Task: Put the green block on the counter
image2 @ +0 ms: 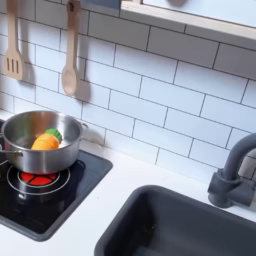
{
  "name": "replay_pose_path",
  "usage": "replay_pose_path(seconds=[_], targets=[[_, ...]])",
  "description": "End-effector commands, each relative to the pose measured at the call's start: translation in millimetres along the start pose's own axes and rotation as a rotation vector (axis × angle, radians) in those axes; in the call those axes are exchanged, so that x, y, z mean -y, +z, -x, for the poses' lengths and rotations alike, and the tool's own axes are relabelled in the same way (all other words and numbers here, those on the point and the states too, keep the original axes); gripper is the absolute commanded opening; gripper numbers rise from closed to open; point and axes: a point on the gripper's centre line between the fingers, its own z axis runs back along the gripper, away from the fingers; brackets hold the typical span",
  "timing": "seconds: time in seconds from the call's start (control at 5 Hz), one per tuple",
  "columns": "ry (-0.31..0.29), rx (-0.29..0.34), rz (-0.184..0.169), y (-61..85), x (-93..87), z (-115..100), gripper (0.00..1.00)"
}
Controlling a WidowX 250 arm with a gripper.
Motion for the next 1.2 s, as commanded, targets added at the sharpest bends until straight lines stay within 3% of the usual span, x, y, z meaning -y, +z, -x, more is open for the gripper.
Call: replay_pose_path(seconds=[0.0, 0.2, 0.6, 1.0], targets=[[0.024, 0.016, 0.000, 1.2, -3.5, -12, 1.00], [0.047, 0.028, -0.007, -2.6, -8.1, -24, 1.00], [0.082, -0.023, -0.006, -14.4, -15.4, -61, 1.00], [0.130, -0.031, -0.019, -19.2, -26.3, -81, 1.00]])
